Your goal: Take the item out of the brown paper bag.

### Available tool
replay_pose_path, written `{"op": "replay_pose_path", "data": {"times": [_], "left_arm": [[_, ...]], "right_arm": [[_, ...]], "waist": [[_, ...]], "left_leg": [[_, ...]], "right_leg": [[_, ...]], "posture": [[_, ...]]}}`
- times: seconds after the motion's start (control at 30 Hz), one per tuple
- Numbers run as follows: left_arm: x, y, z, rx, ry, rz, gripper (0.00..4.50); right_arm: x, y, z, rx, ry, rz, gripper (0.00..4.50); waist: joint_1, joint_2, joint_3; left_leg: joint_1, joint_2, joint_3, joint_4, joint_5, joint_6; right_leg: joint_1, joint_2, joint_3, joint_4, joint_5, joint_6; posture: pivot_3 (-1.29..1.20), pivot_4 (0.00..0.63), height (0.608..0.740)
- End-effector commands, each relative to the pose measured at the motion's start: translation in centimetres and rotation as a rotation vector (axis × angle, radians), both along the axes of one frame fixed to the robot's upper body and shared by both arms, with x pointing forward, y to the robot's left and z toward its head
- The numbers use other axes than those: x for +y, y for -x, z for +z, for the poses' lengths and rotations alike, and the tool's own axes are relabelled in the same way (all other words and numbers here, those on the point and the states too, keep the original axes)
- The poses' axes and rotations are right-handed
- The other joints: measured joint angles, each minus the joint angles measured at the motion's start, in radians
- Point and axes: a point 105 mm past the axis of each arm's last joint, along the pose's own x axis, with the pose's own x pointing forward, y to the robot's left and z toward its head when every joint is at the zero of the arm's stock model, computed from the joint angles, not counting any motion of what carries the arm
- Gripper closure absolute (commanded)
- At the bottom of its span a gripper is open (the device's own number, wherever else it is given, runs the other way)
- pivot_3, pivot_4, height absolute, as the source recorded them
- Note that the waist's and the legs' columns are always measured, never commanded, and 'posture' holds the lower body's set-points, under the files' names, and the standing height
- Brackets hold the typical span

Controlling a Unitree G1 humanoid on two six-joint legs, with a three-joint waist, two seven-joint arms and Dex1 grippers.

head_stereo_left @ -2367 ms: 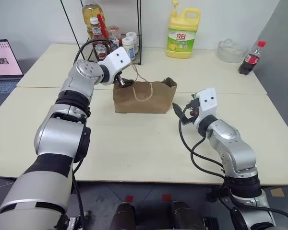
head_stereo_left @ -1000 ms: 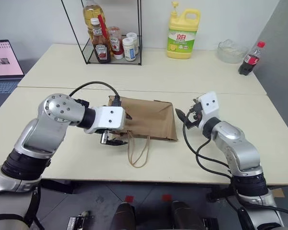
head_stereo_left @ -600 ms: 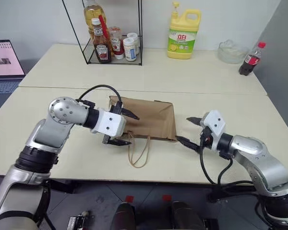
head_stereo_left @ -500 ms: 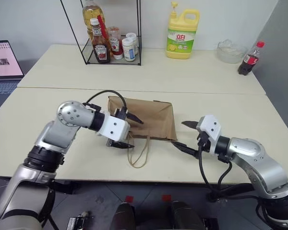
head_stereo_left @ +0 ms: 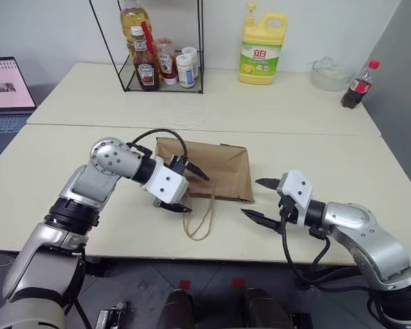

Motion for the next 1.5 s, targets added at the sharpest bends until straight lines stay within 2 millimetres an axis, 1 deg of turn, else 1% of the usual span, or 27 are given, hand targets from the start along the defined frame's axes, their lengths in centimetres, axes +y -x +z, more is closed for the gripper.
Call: {"op": "replay_pose_path", "data": {"times": [0.03,0.1,0.23,0.33,0.4,0.57,0.63,0.73,0.8,0.83,0.93,1.03,1.1,1.13,1.17,1.23,1.3,1.43,1.5], "left_arm": [[1.0,0.1,1.1,-0.035,-0.045,-0.012,0.00],[1.0,0.0,0.7,-0.044,-0.055,-0.020,0.00],[0.4,0.1,-0.7,-0.050,-0.070,-0.059,0.00],[-1.1,0.1,-1.2,-0.050,-0.022,-0.078,0.00],[-1.6,0.3,-1.9,-0.040,-0.019,-0.094,0.00],[-2.3,0.7,-2.3,-0.034,-0.016,-0.123,0.00],[-2.2,0.9,-2.5,-0.029,-0.026,-0.134,0.00],[-1.7,1.2,-2.9,-0.021,-0.043,-0.145,0.62],[-1.5,1.3,-3.0,-0.015,-0.043,-0.144,1.19],[-1.5,1.3,-3.1,-0.016,-0.043,-0.146,1.56],[-1.4,1.4,-3.1,-0.020,-0.045,-0.151,2.41],[-1.5,1.2,-2.9,-0.028,-0.031,-0.143,3.36],[-1.9,0.8,-2.6,-0.045,0.014,-0.124,4.00],[-2.1,0.5,-2.3,-0.017,0.051,-0.085,4.31],[-2.3,0.3,-2.0,0.014,0.089,-0.045,4.47],[-2.6,-0.7,-0.7,0.107,0.187,0.078,4.47],[-2.3,-1.4,0.0,0.168,0.246,0.167,4.47],[-1.9,-1.9,1.2,0.316,0.342,0.294,4.47],[-1.9,-2.2,1.6,0.375,0.388,0.351,4.47]], "right_arm": [[0.1,0.2,0.7,-0.053,-0.005,0.015,0.02],[0.1,0.2,0.6,-0.052,-0.005,0.015,0.02],[0.2,0.3,0.4,-0.048,-0.001,0.025,0.02],[0.2,0.4,0.4,-0.049,0.005,0.030,0.02],[0.1,0.2,0.4,-0.058,0.020,0.023,0.02],[0.0,-0.2,0.5,-0.078,0.045,0.018,0.02],[0.0,-0.3,0.6,-0.080,0.046,0.019,0.02],[0.0,-0.2,0.6,-0.080,0.049,0.023,0.00],[0.0,-0.3,0.6,-0.079,0.049,0.027,0.00],[0.0,-0.3,0.6,-0.079,0.049,0.029,0.00],[0.2,-0.2,0.6,-0.079,0.046,0.042,0.00],[0.4,-0.2,0.6,-0.079,0.044,0.054,0.00],[0.4,-0.1,0.3,-0.084,0.071,0.070,0.00],[0.4,0.0,0.0,-0.092,0.103,0.089,0.00],[0.4,0.1,-0.3,-0.101,0.132,0.107,0.00],[0.2,0.5,-0.8,-0.113,0.178,0.147,0.00],[0.1,0.8,-1.1,-0.121,0.201,0.176,0.00],[0.3,1.3,-1.9,-0.143,0.243,0.250,0.00],[0.9,1.7,-2.0,-0.184,0.256,0.296,0.00]], "waist": [[0.000,0.000,0.000],[0.000,0.000,0.000],[0.000,0.000,0.000],[0.002,0.000,0.000],[0.001,0.000,0.000],[0.000,0.000,0.000],[0.000,0.000,0.000],[0.000,0.000,0.000],[0.000,0.000,0.000],[0.000,0.000,0.000],[0.000,0.000,0.000],[0.000,0.000,0.000],[0.000,0.000,0.000],[0.000,0.000,0.000],[0.001,0.000,0.000],[0.001,0.000,0.000],[0.000,0.000,0.000],[-0.001,0.000,0.000],[-0.001,0.000,0.000]], "left_leg": [[0.000,0.000,0.000,0.000,0.000,0.000],[0.000,0.000,0.000,0.000,0.000,0.000],[0.000,0.000,0.000,0.000,0.000,0.000],[0.000,0.000,0.000,0.000,0.000,0.000],[0.000,0.000,0.000,0.001,0.000,0.000],[0.001,0.000,-0.001,0.000,0.000,0.000],[0.001,0.000,-0.001,0.000,0.000,0.000],[0.001,0.000,0.000,0.000,0.000,0.000],[0.001,0.000,-0.001,0.000,0.000,0.000],[0.001,0.000,-0.001,0.000,0.000,0.000],[0.001,0.000,-0.001,0.001,0.000,0.000],[0.001,0.000,-0.001,0.001,0.000,0.000],[0.001,0.000,-0.001,0.001,0.000,0.000],[0.001,0.000,-0.001,0.001,0.000,0.000],[0.001,0.000,0.000,0.001,0.000,0.000],[0.001,0.000,-0.001,0.001,0.000,0.000],[0.001,0.000,-0.001,0.001,0.000,0.000],[0.002,0.000,-0.001,0.001,0.000,0.000],[0.002,0.000,-0.001,0.001,0.000,0.000]], "right_leg": [[0.000,0.000,0.000,0.000,0.000,0.000],[0.000,0.000,0.000,0.000,0.000,0.000],[0.000,0.000,0.000,0.000,0.000,0.000],[0.001,0.000,0.000,0.000,0.000,0.000],[0.001,0.000,0.000,0.000,0.000,0.000],[0.001,0.000,0.000,0.000,0.000,0.000],[0.001,0.000,0.000,0.000,0.000,0.000],[0.001,0.000,0.000,0.000,0.000,0.000],[0.001,0.000,0.000,0.000,0.000,0.000],[0.001,0.000,0.000,0.000,0.000,0.000],[0.001,0.000,0.000,0.000,0.000,0.000],[0.001,0.000,0.000,0.000,0.000,0.000],[0.001,0.000,0.000,0.000,0.000,0.000],[0.001,0.000,0.000,0.000,0.000,0.000],[0.001,0.000,0.000,0.000,0.000,0.000],[0.002,0.000,0.000,0.000,0.000,0.000],[0.002,0.000,0.000,0.000,0.000,0.000],[0.002,0.001,0.000,0.000,0.000,0.000],[0.002,0.001,0.000,0.001,0.000,0.000]], "posture": [[0.00,0.150,0.740],[0.00,0.150,0.740],[0.00,0.150,0.740],[0.00,0.150,0.740],[0.00,0.150,0.740],[0.00,0.150,0.740],[0.00,0.150,0.740],[0.00,0.150,0.740],[0.00,0.150,0.740],[0.00,0.150,0.740],[0.00,0.150,0.740],[0.00,0.150,0.740],[0.00,0.150,0.740],[0.00,0.150,0.740],[0.00,0.150,0.740],[0.00,0.150,0.740],[0.00,0.150,0.740],[0.00,0.150,0.740],[0.00,0.150,0.740]]}}
